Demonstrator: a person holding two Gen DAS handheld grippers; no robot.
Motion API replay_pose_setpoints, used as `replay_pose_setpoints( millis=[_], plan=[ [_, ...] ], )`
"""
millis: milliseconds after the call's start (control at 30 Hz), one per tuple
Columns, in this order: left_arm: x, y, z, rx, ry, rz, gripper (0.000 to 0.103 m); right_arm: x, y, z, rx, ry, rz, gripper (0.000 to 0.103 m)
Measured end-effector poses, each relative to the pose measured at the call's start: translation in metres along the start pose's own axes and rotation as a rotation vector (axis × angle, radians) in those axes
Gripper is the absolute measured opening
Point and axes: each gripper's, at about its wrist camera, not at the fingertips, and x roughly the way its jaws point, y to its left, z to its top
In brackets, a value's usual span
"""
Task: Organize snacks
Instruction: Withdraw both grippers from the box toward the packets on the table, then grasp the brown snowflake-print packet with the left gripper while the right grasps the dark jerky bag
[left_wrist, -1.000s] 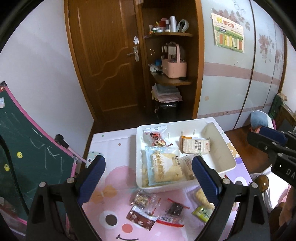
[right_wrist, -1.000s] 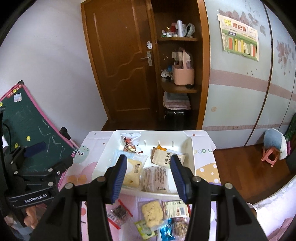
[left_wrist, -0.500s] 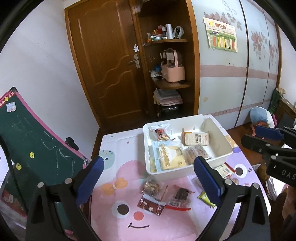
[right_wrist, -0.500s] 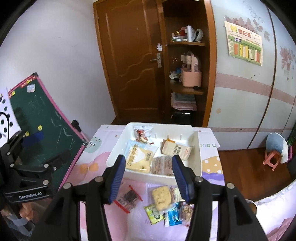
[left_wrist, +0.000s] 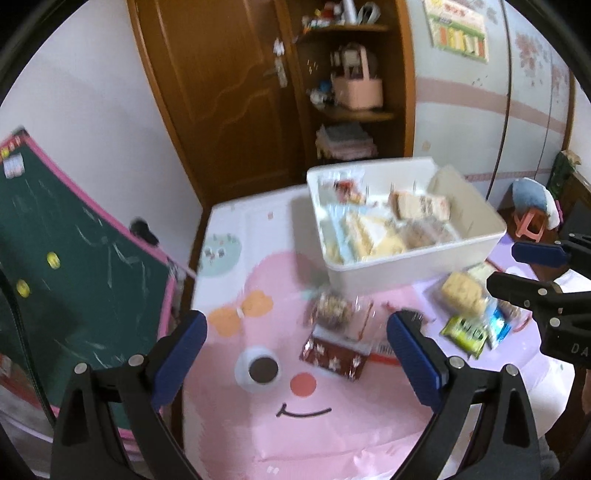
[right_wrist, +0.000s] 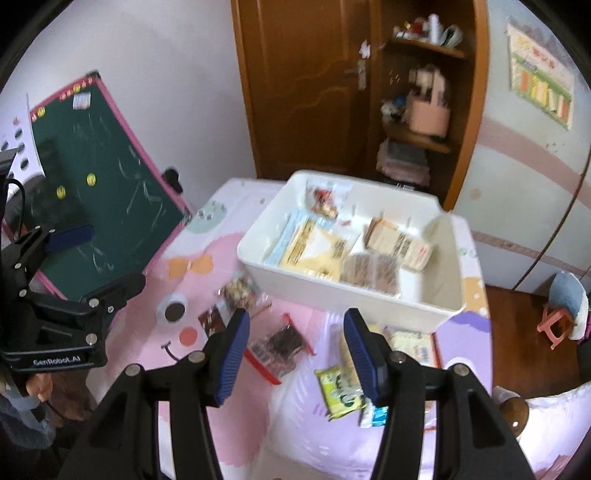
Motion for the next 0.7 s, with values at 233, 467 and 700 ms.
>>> replay_pose_setpoints(
  millis=[233,467,700],
  plan=[
    [0.071,0.006,-0.036,-0.054,0.181,-0.048,0.098,0.061,0.002,-0.02,0.037,0.127,0.055,0.053],
    [0.133,0.005,-0.059,-0.178,0.309,-0.09,0.098,0.107,0.001,-0.029,0.095,0.22,0.107,0.053],
    [0.158,0.008,-0.058,-0.27,0.335,-0.085,0.098,0.151,-0.012,-0.031,0.231,0.322,0.106,0.054]
  ],
)
